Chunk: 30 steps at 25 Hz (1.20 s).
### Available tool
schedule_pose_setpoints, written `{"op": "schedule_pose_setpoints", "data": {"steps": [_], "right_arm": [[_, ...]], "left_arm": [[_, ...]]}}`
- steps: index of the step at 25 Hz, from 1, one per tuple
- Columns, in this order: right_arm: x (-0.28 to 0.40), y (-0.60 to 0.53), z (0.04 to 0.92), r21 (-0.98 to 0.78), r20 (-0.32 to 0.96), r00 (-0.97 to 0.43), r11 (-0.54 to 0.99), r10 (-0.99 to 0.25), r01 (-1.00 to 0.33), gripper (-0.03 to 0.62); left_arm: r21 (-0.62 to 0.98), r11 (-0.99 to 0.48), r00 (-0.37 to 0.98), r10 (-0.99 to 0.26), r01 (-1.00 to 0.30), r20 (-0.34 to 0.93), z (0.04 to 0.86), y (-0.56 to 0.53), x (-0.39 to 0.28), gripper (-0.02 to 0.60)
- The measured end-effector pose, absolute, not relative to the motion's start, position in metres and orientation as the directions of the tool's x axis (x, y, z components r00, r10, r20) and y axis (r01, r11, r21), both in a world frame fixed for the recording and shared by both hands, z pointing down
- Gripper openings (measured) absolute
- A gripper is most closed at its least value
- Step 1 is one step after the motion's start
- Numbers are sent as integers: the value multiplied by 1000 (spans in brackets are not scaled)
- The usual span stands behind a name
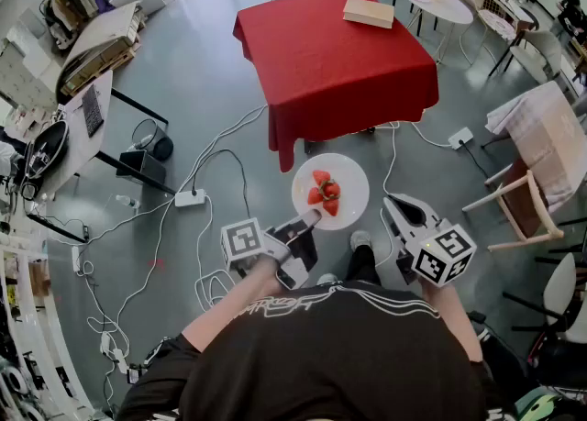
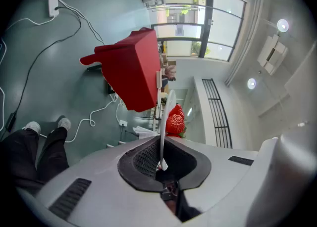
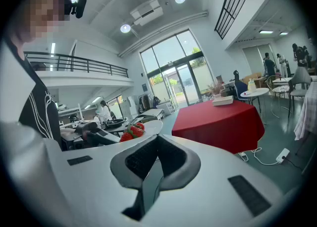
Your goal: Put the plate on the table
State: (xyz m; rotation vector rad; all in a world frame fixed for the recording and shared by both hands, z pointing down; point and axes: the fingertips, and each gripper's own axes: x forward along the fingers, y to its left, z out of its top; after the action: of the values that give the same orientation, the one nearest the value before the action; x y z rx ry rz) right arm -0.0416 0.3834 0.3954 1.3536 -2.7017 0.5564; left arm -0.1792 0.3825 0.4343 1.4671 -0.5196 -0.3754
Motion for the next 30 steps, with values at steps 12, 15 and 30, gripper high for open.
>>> {"op": "schedule_pose_setpoints", "data": {"steps": [12, 15, 30], "right_arm": [[-43, 365, 392, -335, 193, -614, 537, -765, -774, 8], [-41, 351, 389, -339, 180, -615, 538, -768, -772, 8], [24, 207, 389, -387, 137, -633, 547, -762, -742, 8]], "left_arm": [[994, 85, 828, -552, -63, 100, 427, 374, -182, 17], [995, 75, 821, -562, -67, 98, 426, 361, -181, 15], [992, 84, 808, -577, -89, 121, 425, 226, -117, 15]]}}
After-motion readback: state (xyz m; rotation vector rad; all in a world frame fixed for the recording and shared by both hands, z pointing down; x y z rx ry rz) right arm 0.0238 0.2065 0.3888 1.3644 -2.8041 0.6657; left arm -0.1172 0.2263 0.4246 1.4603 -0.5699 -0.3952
